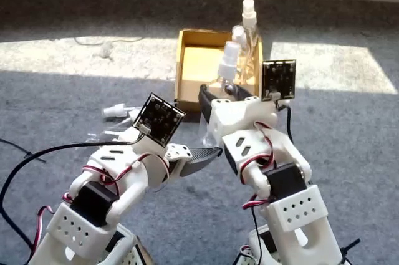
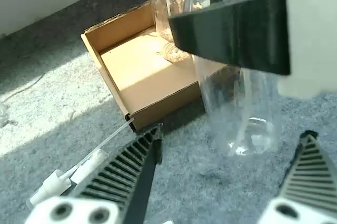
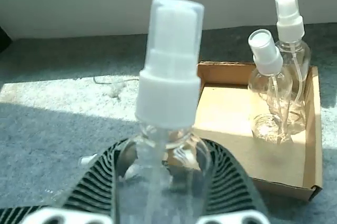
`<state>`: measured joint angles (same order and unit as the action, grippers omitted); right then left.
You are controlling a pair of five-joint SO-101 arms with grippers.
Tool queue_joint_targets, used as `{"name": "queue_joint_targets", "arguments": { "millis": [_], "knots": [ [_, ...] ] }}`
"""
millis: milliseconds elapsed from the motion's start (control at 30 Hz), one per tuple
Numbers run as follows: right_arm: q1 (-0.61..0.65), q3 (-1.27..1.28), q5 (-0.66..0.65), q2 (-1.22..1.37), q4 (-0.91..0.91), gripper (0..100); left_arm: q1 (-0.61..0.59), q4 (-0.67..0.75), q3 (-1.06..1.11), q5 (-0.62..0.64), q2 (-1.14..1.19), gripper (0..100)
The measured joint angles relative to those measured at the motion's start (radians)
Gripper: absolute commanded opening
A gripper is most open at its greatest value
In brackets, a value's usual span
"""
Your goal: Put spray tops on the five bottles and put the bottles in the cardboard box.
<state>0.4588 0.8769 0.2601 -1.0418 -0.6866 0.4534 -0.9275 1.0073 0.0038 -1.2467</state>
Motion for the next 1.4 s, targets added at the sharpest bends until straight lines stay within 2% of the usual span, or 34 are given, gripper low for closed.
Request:
{"name": "queue_joint_targets", "arguments": {
  "millis": [167, 367, 1100, 1200, 1400],
  "knots": [
    [0.011, -0.003, 0.0, -0.095, -0.132, 0.5, 0.008, 0.026, 0.015, 0.0, 0.0, 35],
    [0.008, -0.006, -0.064, -0.15, -0.256, 0.5, -0.008, 0.034, 0.032, -0.003, 0.0, 35],
    [0.008, -0.089, -0.103, -0.155, -0.311, 0.5, -0.025, 0.12, 0.112, -0.04, -0.014, 35],
    [-0.023, -0.091, -0.167, -0.146, -0.224, 0.5, -0.026, 0.12, 0.112, -0.044, -0.011, 35],
    [-0.203, -0.046, -0.196, 0.064, 0.164, 0.5, -0.035, 0.104, 0.121, -0.046, -0.009, 35]
  ]
}}
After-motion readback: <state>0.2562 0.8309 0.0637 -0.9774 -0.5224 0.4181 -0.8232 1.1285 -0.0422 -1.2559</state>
